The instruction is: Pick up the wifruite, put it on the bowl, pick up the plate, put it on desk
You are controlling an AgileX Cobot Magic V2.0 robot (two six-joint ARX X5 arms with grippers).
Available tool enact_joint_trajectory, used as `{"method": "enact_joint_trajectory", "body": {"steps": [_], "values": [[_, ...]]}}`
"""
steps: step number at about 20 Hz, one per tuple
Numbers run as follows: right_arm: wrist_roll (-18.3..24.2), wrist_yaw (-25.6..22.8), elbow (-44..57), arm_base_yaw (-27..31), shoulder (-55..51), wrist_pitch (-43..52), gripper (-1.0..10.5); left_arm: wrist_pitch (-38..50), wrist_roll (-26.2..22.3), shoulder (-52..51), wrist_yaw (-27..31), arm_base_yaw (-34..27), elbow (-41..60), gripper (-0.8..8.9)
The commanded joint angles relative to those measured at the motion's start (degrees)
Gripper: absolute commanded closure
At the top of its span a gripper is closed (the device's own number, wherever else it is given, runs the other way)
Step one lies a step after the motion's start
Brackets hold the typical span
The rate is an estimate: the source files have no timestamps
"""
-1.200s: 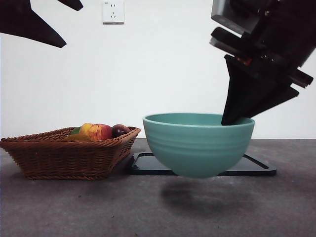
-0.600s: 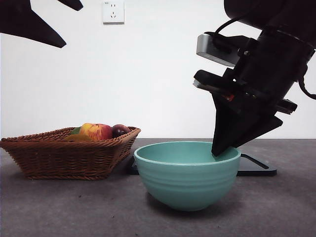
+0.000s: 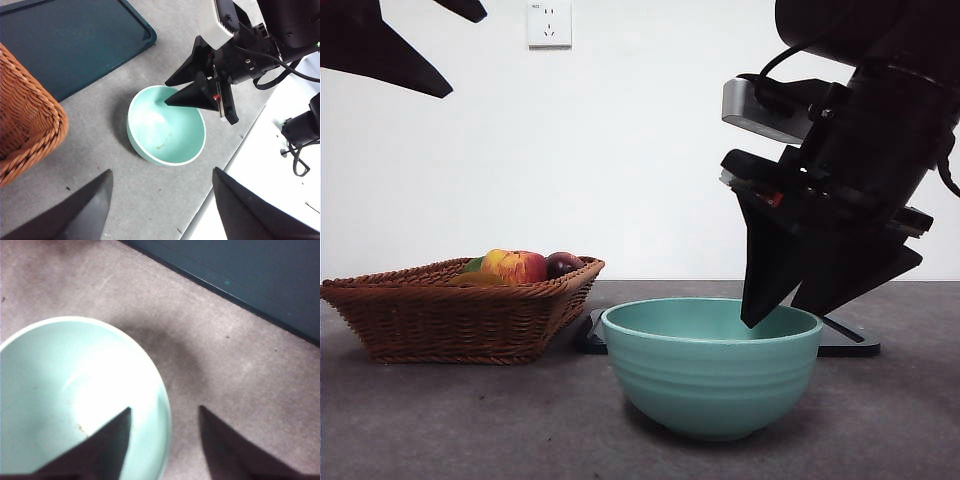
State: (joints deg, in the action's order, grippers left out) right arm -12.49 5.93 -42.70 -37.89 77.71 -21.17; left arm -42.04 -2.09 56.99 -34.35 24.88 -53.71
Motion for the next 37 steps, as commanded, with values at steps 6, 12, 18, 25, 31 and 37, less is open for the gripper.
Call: {"method": "enact_joint_trajectory", "body": {"steps": [6,12,18,25,31,37], "values": [[-0.3,-4.2,-3.5,-0.5,-4.0,-3.0,6.7,-0.1,-0.7,0.3,-0.2,0.3,-0.5,5.01],[1.0,-4.3,-12.0,-0.1,-13.7,-14.8,6.7,-0.1,-0.7,0.3,-0.2,0.3,-0.5,5.02],[2.9,1.1,-17.4,-0.1,-22.1,-25.2,6.7,-0.2,-0.7,0.3,-0.2,0.3,-0.5,5.01],[4.4,7.9,-17.4,-0.1,-25.7,-30.5,6.7,-0.2,-0.7,0.3,-0.2,0.3,-0.5,5.02],[4.4,7.9,-17.4,-0.1,-25.7,-30.5,6.7,-0.4,-0.7,0.3,-0.2,0.3,-0.5,5.02],[4.4,7.5,-17.4,-0.1,-25.7,-30.5,9.4,-0.4,-0.7,0.3,-0.2,0.3,-0.5,8.06]]}}
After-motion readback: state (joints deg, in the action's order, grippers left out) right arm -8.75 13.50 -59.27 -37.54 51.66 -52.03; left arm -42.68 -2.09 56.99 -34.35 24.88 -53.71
